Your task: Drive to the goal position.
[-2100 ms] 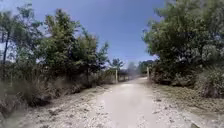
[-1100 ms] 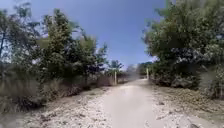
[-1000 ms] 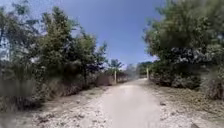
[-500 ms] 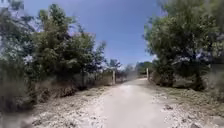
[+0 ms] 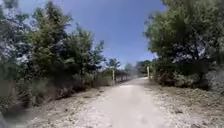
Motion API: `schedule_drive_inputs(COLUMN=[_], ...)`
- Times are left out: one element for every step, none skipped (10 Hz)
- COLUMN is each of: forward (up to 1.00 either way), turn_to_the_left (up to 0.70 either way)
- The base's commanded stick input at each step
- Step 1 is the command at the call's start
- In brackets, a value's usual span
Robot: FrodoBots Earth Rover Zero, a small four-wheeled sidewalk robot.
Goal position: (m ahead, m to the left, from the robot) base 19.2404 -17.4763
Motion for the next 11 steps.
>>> schedule_drive_inputs(forward=[0.45,0.45,0.45,0.52,0.60,0.60,0.61,0.67,0.70,0.70,0.70], turn_to_the_left=[0.00,0.00,0.00,0.00,0.00,0.00,0.00,0.00,0.00,0.00,0.00])
